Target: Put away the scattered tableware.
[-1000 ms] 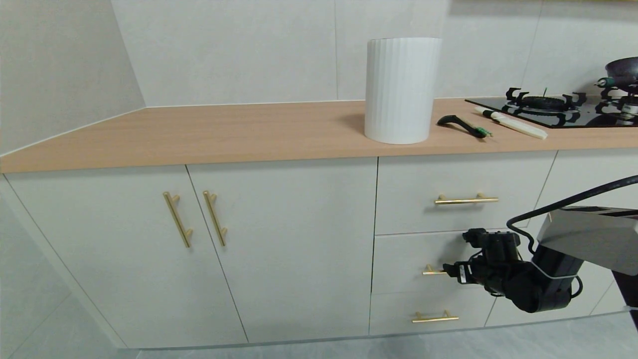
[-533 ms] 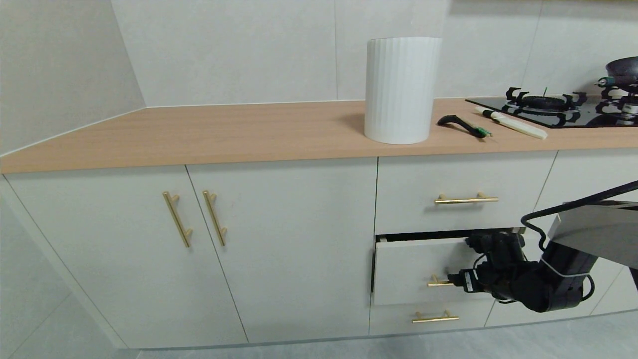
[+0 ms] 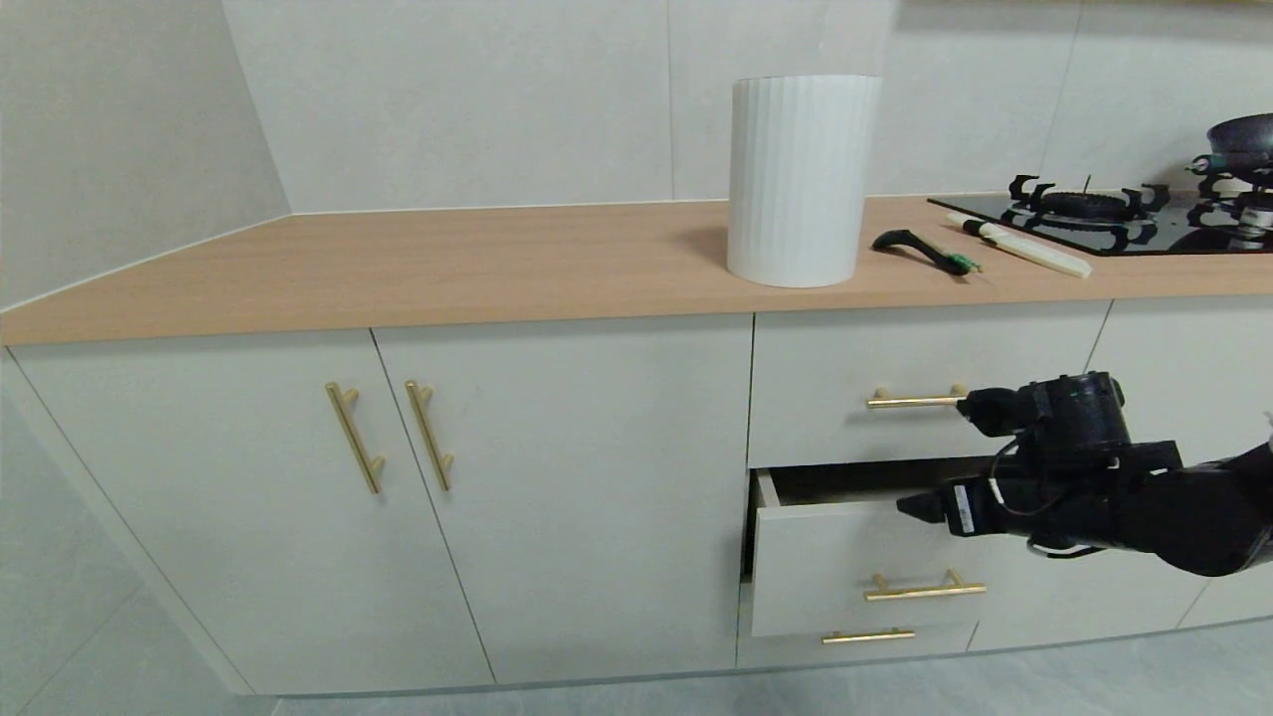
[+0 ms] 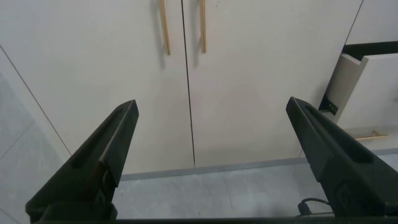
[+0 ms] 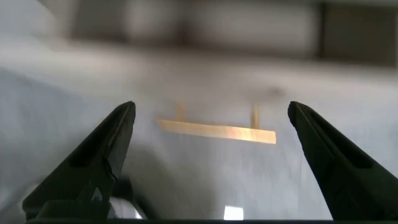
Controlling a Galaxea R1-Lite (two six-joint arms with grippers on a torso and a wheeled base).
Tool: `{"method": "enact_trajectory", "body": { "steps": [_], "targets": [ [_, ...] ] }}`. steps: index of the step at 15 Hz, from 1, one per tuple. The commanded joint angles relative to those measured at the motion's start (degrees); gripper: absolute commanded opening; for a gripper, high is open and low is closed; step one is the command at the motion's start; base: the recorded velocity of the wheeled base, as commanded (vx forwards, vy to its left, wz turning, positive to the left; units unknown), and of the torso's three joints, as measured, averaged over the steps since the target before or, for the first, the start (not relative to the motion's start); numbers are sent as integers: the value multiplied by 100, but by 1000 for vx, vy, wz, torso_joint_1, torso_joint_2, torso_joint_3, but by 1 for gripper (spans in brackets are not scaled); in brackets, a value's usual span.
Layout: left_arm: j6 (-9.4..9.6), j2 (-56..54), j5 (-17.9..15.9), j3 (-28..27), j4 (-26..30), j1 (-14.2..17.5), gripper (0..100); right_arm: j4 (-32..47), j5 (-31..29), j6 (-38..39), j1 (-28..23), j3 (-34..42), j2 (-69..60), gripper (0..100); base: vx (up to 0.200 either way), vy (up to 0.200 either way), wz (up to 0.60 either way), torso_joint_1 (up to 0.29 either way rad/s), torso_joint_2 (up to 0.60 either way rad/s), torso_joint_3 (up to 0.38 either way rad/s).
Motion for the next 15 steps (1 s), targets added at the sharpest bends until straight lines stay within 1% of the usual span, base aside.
{"method": "enact_trajectory", "body": {
  "steps": [1, 2, 4, 7, 10, 15],
  "targets": [
    [-3, 0, 1, 0, 2, 0, 100, -695, -349, 52, 179, 62, 117, 100, 0, 0, 0, 0, 0, 0],
    [-3, 0, 1, 0, 2, 0, 100, -1029, -498, 96, 196, 36, 407, 100, 0, 0, 0, 0, 0, 0],
    [-3, 0, 1, 0, 2, 0, 100, -1583, -577, 140, 205, 27, 899, 100, 0, 0, 0, 0, 0, 0],
    [-3, 0, 1, 0, 2, 0, 100, -2031, -683, 175, 196, -87, 1523, 100, 0, 0, 0, 0, 0, 0],
    [-3, 0, 1, 0, 2, 0, 100, -2242, -727, 192, 179, -149, 1804, 100, 0, 0, 0, 0, 0, 0],
    [6, 0, 1, 0, 2, 0, 100, -2110, -718, 175, 179, -87, 1602, 100, 0, 0, 0, 0, 0, 0]
  ]
}}
